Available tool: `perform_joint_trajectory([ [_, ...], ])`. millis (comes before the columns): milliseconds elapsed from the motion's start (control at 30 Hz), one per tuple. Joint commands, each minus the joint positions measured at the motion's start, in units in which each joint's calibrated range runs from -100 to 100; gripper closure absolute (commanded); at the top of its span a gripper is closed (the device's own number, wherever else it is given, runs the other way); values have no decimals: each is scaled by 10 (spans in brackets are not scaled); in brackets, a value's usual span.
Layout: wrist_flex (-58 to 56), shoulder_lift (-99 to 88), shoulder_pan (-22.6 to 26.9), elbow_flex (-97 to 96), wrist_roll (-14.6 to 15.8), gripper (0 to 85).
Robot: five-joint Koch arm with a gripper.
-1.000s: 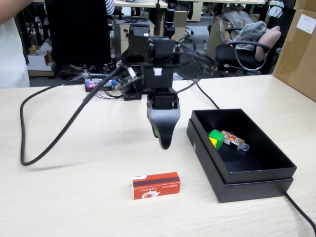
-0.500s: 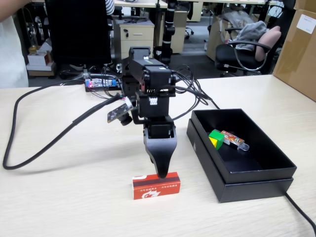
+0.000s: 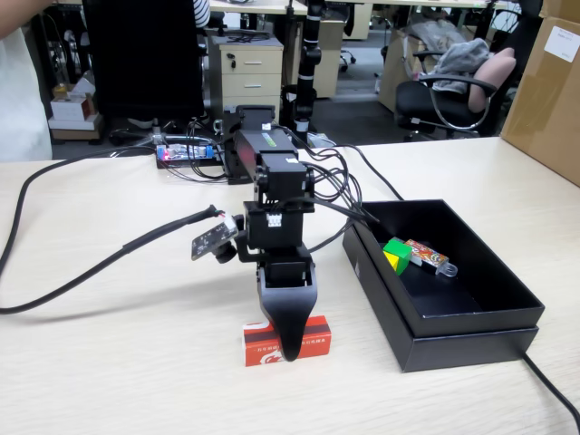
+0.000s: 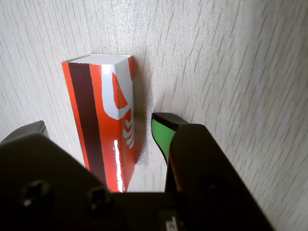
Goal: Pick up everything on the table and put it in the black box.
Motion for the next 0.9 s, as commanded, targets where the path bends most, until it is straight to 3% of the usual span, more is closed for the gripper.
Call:
perform_joint_trajectory([
  [0,21,-5,0,49,-6,434],
  [133,24,12,0,52,-8,435],
  [400,24,13,2,54,-8,552],
  [467,24,12,2,54,-9,648],
  [567,24,12,1,53,-8,721],
  [633,24,12,0,54,-8,833],
  [867,-4,-48,4,54,-3,846],
])
